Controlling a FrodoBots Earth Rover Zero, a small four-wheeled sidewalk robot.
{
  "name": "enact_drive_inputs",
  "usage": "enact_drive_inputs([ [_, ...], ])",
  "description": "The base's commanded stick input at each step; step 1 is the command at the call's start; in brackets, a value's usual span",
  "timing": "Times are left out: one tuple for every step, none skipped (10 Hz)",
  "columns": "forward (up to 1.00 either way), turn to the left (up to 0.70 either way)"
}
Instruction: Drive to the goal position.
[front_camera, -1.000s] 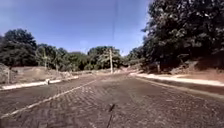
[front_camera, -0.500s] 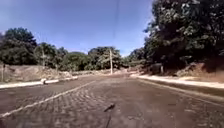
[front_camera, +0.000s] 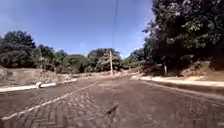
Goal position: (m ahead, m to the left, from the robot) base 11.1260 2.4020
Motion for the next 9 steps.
enact_drive_inputs([
  [1.00,0.00],
  [1.00,0.00],
  [1.00,0.00],
  [1.00,0.00],
  [1.00,0.00],
  [1.00,0.00],
  [1.00,0.00],
  [1.00,0.00],
  [1.00,0.00],
])
